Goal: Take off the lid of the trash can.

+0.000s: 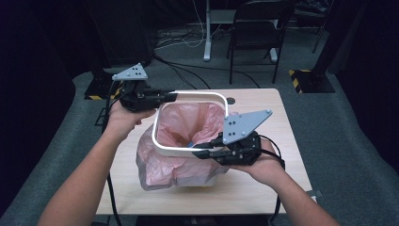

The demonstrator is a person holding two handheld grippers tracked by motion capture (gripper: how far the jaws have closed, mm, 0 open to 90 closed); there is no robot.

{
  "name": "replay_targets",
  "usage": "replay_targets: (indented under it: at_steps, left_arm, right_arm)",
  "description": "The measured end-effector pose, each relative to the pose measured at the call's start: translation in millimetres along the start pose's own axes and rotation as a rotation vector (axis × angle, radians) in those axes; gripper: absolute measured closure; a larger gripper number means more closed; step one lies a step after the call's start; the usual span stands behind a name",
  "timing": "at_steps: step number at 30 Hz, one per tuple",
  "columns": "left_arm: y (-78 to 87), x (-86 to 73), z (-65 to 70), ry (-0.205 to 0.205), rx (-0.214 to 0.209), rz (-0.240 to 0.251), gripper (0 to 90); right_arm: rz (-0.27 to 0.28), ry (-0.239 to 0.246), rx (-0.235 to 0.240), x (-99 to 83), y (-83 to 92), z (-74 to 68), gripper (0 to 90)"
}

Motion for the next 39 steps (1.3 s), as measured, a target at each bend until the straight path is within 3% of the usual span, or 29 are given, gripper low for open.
replay_targets:
  at_steps: [3, 11, 17, 25, 33, 39]
  left_arm:
    - [-0.2, 1.2, 2.0, 0.009, 0.001, 0.014, 73.6]
    - [9.6, 6.4, 2.3, 0.036, -0.001, 0.070, 57.7]
    - [25.3, 4.8, -4.3, 0.049, 0.013, 0.108, 55.3]
    - [32.5, -10.9, -10.6, 0.059, 0.028, 0.087, 55.7]
    - [30.4, -25.2, 2.0, 0.031, 0.004, 0.052, 56.1]
    - [29.5, -33.0, 13.4, 0.007, -0.017, 0.038, 56.1]
  right_arm:
    - [-0.007, 0.013, -0.009, 0.8, 0.7, -2.0, 82.7]
    - [-0.017, -0.007, -0.042, -4.7, 7.1, 1.3, 83.0]
    - [-0.021, -0.015, -0.076, -9.4, 16.9, 3.1, 83.0]
    - [-0.031, -0.036, -0.122, -17.7, 27.9, 6.7, 83.5]
    - [-0.026, -0.086, -0.142, -25.7, 34.7, 11.7, 83.4]
    - [-0.027, -0.097, -0.181, -31.7, 43.9, 16.4, 83.4]
Point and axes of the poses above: each handheld gripper's, and its own axes: y roughly backward along the jaws, x roughly out of its top, z roughly to its right, the point moved 7 cm from there along -y, roughly forward along the jaws, and after that the axes turned 12 degrees about y, right-handed, at the moved point
